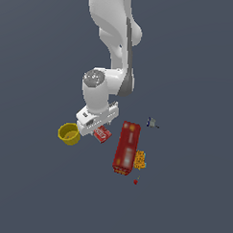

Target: Pick up a designated object from a clutter of objects.

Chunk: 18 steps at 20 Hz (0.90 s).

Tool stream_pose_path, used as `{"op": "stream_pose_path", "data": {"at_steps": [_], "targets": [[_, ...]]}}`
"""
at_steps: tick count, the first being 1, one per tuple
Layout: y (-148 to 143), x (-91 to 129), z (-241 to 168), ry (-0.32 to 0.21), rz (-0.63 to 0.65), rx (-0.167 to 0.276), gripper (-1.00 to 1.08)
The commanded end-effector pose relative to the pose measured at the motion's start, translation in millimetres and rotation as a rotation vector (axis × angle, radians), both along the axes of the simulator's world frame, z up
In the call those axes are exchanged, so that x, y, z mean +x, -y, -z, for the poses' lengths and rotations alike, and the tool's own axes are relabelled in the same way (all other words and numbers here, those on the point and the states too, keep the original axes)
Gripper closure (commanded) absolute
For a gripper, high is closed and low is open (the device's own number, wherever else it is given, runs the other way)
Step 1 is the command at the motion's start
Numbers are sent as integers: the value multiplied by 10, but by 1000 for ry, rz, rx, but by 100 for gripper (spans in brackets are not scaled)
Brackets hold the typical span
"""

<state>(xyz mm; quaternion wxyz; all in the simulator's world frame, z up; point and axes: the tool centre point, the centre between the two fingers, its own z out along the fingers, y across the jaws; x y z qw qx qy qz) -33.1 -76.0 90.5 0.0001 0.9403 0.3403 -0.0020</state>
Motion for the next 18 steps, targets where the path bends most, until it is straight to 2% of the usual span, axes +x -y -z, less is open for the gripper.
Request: {"op": "stream_pose_path", "data": {"at_steps": [1, 8, 18], "targets": [[10, -38, 95, 2, -38, 1, -92], [24, -103, 237, 3, -94, 2, -92], [26, -113, 341, 3, -96, 2, -92]]}}
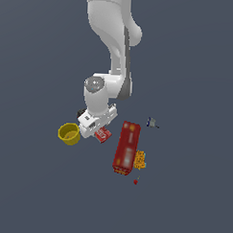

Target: Pick up a designated object from a clutter of objects.

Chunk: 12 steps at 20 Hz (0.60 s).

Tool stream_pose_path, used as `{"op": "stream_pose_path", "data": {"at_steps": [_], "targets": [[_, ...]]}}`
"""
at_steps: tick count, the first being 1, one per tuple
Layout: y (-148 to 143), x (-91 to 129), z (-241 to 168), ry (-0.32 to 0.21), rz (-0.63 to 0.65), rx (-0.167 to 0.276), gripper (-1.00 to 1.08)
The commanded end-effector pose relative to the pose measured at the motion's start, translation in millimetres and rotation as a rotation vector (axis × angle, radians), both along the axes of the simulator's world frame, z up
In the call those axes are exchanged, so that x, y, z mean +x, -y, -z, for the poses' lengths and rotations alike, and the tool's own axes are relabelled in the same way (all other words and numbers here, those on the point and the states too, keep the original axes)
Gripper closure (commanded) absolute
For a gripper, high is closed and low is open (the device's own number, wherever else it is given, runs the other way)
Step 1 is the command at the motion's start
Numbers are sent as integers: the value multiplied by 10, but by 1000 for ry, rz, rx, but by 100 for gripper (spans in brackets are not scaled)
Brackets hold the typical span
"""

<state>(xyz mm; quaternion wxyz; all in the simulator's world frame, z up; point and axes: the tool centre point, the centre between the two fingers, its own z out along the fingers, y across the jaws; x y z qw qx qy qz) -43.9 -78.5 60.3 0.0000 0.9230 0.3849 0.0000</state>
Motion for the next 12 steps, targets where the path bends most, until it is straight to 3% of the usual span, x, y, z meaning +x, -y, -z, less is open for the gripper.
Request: {"op": "stream_pose_path", "data": {"at_steps": [1, 12], "targets": [[-2, -6, 72, -1, -1, 0, -92], [0, -9, 441, 0, -4, 0, -92]]}}
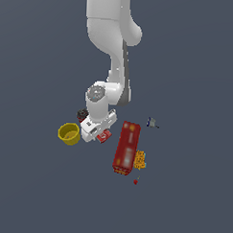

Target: Pick up a designated object from a clutter of objects.

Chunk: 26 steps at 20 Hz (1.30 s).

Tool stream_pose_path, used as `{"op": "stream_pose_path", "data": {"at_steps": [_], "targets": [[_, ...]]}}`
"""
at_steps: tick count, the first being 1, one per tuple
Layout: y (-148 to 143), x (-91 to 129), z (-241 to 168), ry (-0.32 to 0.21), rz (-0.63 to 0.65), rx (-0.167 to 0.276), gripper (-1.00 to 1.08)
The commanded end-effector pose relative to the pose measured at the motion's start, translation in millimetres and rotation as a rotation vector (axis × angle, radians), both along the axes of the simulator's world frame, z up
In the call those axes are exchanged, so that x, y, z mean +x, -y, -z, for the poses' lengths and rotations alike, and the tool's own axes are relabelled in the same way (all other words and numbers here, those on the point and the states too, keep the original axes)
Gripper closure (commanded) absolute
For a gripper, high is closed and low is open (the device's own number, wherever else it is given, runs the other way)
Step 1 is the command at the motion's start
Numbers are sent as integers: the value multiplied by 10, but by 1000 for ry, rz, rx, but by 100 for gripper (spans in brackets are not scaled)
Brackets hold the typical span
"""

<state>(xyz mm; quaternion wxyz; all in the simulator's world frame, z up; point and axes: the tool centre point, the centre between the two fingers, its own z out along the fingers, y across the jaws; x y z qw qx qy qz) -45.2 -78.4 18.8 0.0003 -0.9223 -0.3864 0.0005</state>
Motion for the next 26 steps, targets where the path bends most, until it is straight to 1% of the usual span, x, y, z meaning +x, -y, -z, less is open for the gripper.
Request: {"op": "stream_pose_path", "data": {"at_steps": [1, 2, 3, 17, 21, 26], "targets": [[2, 5, 34, 1, 0, 0, -92], [2, 5, 36, 1, 0, 0, -92], [2, 5, 36, 1, 0, 0, 108], [17, 16, -15, 2, 0, -1, 108], [55, 36, -143, 2, 0, -1, 108], [135, 79, -419, 2, 0, -1, 108]]}}
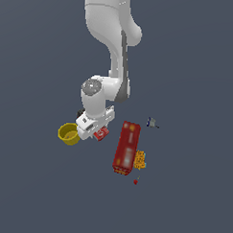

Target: Pick up a designated object from a clutter of objects.

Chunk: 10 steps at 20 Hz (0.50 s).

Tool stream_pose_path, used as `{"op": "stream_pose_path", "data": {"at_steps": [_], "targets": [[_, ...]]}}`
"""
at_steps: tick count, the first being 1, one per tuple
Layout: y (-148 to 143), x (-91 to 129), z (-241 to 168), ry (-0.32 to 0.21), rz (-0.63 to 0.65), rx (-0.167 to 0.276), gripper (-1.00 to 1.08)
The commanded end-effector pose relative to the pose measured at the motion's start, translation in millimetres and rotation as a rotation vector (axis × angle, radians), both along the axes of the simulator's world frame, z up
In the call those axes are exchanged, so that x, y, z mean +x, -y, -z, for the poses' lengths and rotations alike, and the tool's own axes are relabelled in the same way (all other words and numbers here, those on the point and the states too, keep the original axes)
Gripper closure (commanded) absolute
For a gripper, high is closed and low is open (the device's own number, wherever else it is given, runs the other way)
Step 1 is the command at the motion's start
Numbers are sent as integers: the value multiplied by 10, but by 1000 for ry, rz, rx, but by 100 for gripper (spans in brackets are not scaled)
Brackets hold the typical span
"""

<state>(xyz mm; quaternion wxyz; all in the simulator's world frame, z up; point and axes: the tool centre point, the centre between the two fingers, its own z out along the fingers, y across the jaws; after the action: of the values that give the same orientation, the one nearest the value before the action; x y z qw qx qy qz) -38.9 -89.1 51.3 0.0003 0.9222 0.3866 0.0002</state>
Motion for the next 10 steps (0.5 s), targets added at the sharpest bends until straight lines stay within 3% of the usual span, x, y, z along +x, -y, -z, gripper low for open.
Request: {"op": "stream_pose_path", "data": {"at_steps": [1, 10], "targets": [[48, 27, -163, 1, 0, 0, 108], [282, 161, -977, 1, 0, 1, 108]]}}
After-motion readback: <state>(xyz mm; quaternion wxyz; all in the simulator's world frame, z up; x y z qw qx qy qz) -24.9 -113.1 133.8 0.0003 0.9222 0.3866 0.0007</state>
